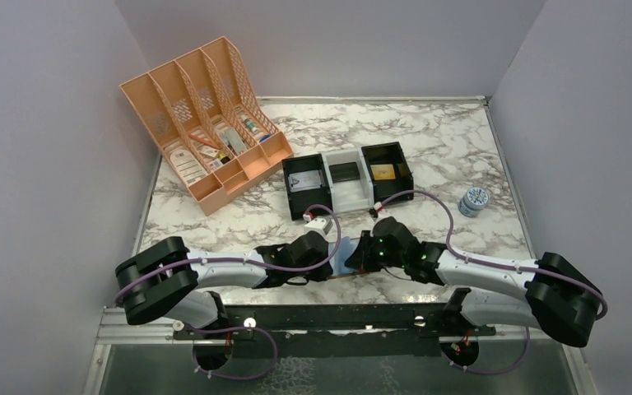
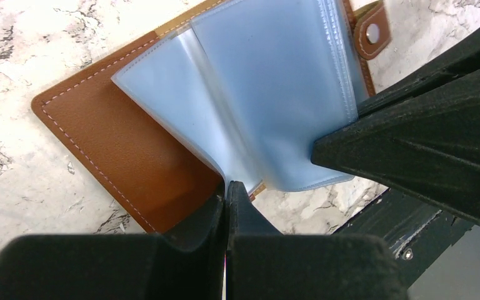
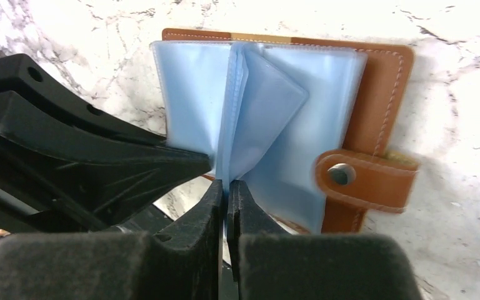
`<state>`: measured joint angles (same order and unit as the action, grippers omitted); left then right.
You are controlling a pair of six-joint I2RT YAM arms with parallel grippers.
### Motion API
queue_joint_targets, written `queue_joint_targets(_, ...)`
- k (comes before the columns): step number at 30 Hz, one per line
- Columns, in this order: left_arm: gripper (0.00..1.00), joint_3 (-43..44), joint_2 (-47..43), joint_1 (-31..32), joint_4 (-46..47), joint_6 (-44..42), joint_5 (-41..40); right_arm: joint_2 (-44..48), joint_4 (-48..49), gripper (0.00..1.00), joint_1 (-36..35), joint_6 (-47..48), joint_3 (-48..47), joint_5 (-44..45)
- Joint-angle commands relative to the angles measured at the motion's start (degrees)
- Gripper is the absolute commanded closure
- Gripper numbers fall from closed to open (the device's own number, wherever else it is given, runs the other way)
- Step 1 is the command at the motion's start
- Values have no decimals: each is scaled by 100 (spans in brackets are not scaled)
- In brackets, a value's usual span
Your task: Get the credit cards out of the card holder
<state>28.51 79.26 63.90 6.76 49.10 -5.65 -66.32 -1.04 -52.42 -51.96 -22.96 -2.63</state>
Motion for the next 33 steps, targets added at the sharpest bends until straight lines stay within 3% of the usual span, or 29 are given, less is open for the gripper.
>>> queue_joint_targets(1,100,58,46,70,-220,-76,-151,-70,-131,97,-5,149,-245,239)
queue_joint_targets(6,100,124,-15,68,-359,-110,-240,3,-978,92,-5,513,-545,904)
queue_joint_targets(14,63,270,-382,70,-843,-180,-558,543,-1944,49,-5,844,-899,2067)
queue_joint_targets(19,33,468,-829,70,-1585,-243,-978,828,-2195,44,-2,1028,-1185,2760)
queue_joint_targets(27,2,929,-1621,49,-2878,-690,-2097,1405,-1589,25,307,1638,-1248,3500)
queue_joint_targets(33,1,1538,-1943,-463,-3636,-1238,-2776,1849,-436,20,1389,2569,-1096,2758)
